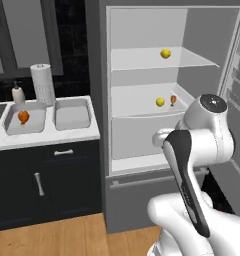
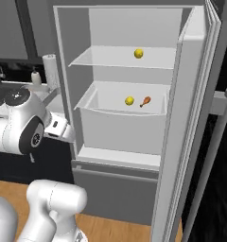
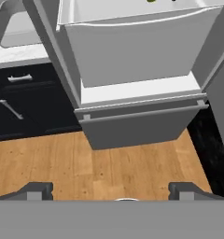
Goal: Place one lemon and one chicken drumstick in each tupperware on the nearby counter, to pack two identical lunches.
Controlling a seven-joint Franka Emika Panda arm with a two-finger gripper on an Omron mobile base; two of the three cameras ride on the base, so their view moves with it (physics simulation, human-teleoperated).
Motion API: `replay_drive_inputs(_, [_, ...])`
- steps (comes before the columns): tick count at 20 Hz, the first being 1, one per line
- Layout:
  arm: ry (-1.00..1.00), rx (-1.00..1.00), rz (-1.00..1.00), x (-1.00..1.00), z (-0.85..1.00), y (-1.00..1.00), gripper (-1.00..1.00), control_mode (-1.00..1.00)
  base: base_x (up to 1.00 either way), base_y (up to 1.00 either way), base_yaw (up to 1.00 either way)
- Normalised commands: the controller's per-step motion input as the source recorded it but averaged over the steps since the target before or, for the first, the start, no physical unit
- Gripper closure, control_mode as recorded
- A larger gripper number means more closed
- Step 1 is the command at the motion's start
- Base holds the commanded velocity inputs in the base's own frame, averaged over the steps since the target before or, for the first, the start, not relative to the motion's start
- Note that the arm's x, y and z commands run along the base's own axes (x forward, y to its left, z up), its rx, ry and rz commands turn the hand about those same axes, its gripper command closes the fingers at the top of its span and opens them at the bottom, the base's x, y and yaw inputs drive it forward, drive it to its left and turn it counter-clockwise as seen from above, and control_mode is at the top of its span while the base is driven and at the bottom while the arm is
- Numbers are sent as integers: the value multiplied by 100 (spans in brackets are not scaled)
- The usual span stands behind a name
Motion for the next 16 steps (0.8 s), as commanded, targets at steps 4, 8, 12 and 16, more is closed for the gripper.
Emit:
replay_drive_inputs(4, [0,0,0,0,0,0,-100,100,44,-34,0])
replay_drive_inputs(8, [0,0,0,0,0,0,-100,100,72,-5,-1])
replay_drive_inputs(12, [0,0,0,0,0,0,-100,100,55,-13,-5])
replay_drive_inputs(16, [0,0,0,0,0,0,-100,100,9,-52,-20])
